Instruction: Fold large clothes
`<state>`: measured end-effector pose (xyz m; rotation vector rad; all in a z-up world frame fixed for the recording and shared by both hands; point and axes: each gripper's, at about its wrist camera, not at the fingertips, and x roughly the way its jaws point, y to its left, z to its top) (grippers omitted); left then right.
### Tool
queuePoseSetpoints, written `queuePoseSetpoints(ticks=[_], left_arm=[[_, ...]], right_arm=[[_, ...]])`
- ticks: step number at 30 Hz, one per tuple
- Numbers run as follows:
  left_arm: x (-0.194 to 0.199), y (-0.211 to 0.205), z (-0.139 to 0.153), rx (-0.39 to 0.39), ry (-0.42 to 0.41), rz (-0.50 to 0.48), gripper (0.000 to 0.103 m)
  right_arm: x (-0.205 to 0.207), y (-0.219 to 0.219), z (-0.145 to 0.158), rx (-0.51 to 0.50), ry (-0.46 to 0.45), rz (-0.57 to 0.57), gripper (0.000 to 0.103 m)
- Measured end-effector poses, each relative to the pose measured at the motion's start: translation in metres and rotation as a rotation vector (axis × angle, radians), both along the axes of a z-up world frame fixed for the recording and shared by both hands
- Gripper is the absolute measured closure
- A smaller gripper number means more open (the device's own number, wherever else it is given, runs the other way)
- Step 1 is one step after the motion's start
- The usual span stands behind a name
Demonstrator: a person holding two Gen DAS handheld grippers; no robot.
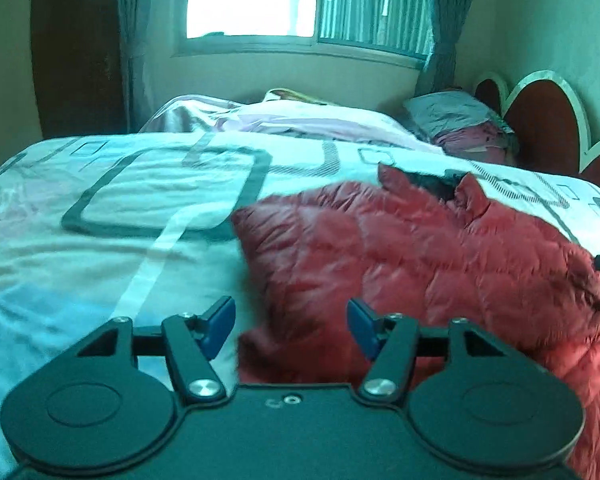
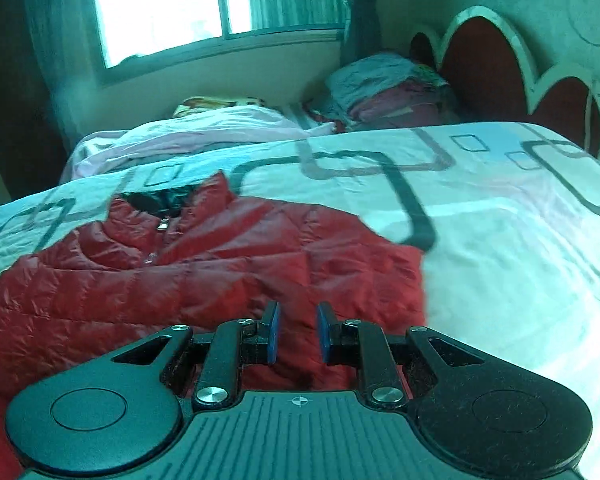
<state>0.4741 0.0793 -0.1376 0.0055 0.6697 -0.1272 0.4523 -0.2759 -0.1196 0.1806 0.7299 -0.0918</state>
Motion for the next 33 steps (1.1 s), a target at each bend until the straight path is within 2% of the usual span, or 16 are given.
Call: queuePoseSetpoints(ticks=[9,10,11,12,14,15,17,20,23,25,27,29,33], left_arm=[[0.048,-0.026,-0.015,0.004,-0.005,-0.028,0.049],[0.052,-0.027,-0.017,0.005,-0.007,-0.028,0.049],[0.056,-0.027,-0.018,0.006,-0.009,-0.029,0.049],[0.06,-0.028,-0.021,0.007,-0.006,-0.031,0.049],[0.068,-0.028,-0.029,0.002,0.017,-0.031,0.049],[0.073,-0.027,-0.036,0.0,0.041,-0.026,0.049],[0.08,-0.026,-0.05,0.002,0.066,-0.022,0.049],[0.082,-0.026,-0.056,-0.003,0.062,-0.026,0.049],[0.083,-0.025,-0.05,-0.004,0.067,-0.018,0.05],[0.082,-0.024,-0.044,-0.006,0.051,-0.015,0.051],[0.084,-0.025,-0.043,-0.007,0.049,-0.007,0.051],[0.089,-0.026,-0.044,-0.003,0.054,-0.002,0.051],[0.095,-0.031,-0.05,0.032,0.059,-0.003,0.048]], right_arm=[[0.035,0.023,-0.009,0.013,0.012,0.047,0.084],[0.037,0.023,-0.01,0.009,0.013,0.045,0.077],[0.039,0.024,-0.011,0.004,0.007,0.04,0.039],[0.04,0.025,-0.012,-0.007,-0.012,0.035,0.016],[0.043,0.029,-0.018,-0.068,-0.019,0.04,0.017],[0.047,0.027,-0.027,-0.075,0.015,0.042,0.034],[0.057,0.018,-0.048,-0.087,0.082,0.019,0.055],[0.062,0.01,-0.065,-0.149,0.091,0.021,0.055],[0.064,0.009,-0.06,-0.152,0.108,0.01,0.055],[0.058,0.011,-0.048,-0.147,0.066,0.003,0.055],[0.049,0.012,-0.036,-0.096,0.006,0.009,0.055],[0.047,0.016,-0.03,-0.08,-0.017,0.019,0.055],[0.056,0.021,-0.045,-0.094,0.034,0.04,0.055]])
